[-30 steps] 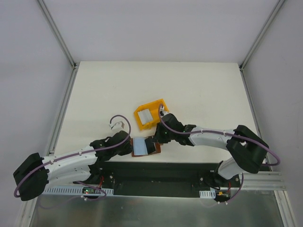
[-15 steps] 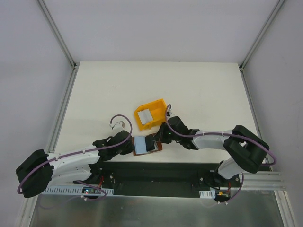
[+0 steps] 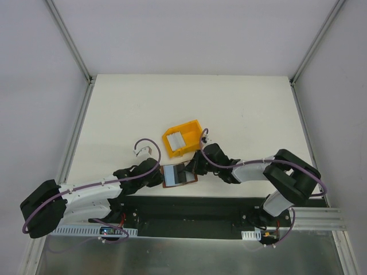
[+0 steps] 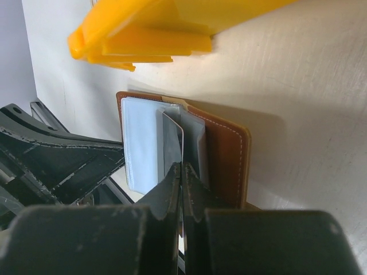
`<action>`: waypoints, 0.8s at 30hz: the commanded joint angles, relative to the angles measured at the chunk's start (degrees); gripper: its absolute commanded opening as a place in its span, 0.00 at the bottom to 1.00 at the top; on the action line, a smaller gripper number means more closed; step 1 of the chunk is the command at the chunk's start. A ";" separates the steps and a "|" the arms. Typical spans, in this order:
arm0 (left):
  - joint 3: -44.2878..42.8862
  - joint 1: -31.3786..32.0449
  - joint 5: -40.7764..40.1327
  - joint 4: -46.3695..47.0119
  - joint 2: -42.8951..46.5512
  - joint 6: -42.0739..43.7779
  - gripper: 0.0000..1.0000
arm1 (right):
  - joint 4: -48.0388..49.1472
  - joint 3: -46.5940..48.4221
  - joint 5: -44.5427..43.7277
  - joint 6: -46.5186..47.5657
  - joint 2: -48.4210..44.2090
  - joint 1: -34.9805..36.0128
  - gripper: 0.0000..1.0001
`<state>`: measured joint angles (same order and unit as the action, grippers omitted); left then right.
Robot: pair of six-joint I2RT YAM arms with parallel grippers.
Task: Put the credit cards into the card holder
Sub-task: Insert the credit card into the card holder.
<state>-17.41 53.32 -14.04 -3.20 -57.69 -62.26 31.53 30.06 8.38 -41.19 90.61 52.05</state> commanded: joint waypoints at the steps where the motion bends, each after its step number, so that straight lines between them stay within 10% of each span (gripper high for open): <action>1: 2.11 0.64 -0.37 -3.74 -1.46 1.53 0.00 | 2.49 -1.85 0.32 -0.21 -1.04 -0.02 0.00; 24: 0.80 0.64 0.77 -1.98 -1.20 1.70 0.00 | -2.78 1.14 -4.68 -1.97 0.28 3.93 0.11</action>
<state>-17.89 53.32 -14.02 -1.72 -59.05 -61.56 32.71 30.61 5.82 -44.10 92.58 55.13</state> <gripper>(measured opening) 0.007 0.069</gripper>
